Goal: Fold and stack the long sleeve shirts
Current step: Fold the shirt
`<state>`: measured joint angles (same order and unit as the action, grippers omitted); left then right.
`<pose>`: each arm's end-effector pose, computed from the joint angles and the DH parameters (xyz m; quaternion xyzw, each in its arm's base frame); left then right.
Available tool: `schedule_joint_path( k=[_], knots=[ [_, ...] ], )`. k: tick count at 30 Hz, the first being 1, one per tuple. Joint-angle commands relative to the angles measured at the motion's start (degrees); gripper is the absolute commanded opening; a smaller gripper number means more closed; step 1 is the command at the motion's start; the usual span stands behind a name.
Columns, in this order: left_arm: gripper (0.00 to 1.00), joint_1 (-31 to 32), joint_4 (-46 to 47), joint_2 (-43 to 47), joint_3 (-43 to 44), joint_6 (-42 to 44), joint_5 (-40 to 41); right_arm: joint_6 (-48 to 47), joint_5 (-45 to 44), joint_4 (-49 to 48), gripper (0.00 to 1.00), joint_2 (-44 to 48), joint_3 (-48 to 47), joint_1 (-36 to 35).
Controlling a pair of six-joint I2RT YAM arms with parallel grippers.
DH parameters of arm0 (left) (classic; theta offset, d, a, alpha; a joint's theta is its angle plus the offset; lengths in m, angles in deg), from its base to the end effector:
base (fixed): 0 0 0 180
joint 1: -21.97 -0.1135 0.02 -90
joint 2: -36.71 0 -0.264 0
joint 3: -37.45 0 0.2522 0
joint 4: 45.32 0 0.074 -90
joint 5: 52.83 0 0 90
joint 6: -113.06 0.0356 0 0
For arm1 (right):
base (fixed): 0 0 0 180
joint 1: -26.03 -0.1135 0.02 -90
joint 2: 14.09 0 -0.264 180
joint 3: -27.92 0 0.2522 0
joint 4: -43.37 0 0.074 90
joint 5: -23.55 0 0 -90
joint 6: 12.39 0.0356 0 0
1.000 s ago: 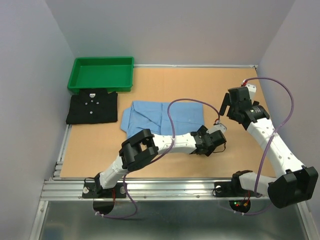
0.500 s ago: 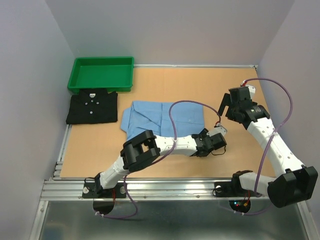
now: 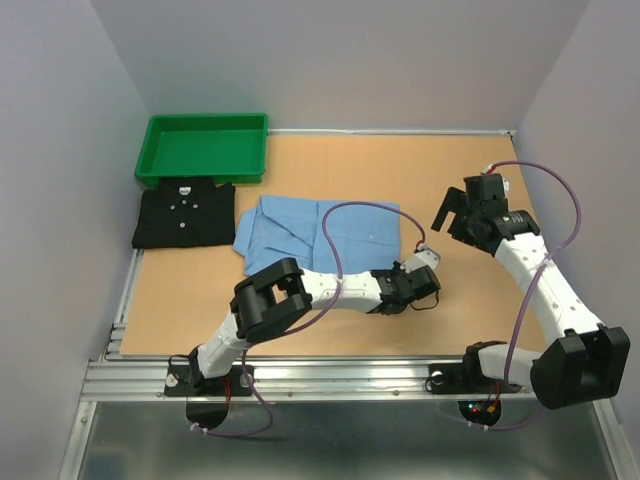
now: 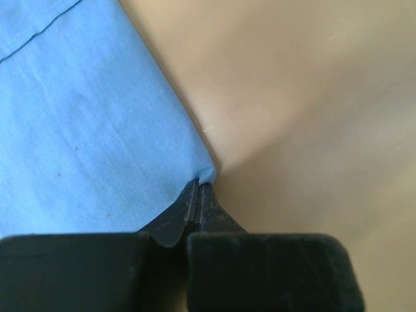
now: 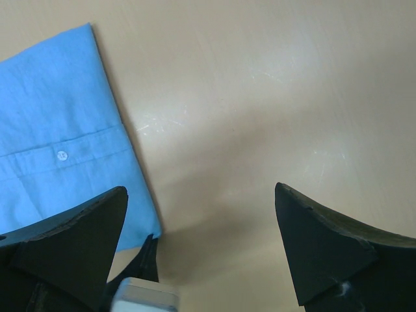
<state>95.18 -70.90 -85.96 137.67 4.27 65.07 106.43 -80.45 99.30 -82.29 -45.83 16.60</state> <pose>0.1506 -0.4414 0.1610 0.3376 0.8453 -0.0937 0.4033 0.2403 0.0312 0.2994 0.1980 0.9135 0.0019 0.3554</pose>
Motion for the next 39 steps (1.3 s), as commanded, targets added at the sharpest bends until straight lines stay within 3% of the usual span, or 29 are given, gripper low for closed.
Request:
schedule_joint_path(
  k=[1, 16, 24, 39],
  knots=[
    [0.0, -2.54, -2.26, 5.68, -4.98, -2.92, -0.39, 1.68, 8.52, -4.64, 0.99, -0.26, 1.01, 2.84],
    [0.0, -4.48, 1.44, 15.35, -11.74, -8.02, -6.1, 11.87, 37.1, -25.64, 0.97, -9.31, 14.19, 5.48],
    [0.0, -5.09, 2.32, 16.68, -11.75, -9.6, -8.65, 14.86, 44.84, -40.74, 0.92, -17.47, 20.95, 5.56],
    [0.0, -6.15, 3.38, 17.91, -7.27, -11.1, -14.18, 21.8, 57.33, -65.11, 0.76, -34.98, 24.21, 4.86]
  ],
)
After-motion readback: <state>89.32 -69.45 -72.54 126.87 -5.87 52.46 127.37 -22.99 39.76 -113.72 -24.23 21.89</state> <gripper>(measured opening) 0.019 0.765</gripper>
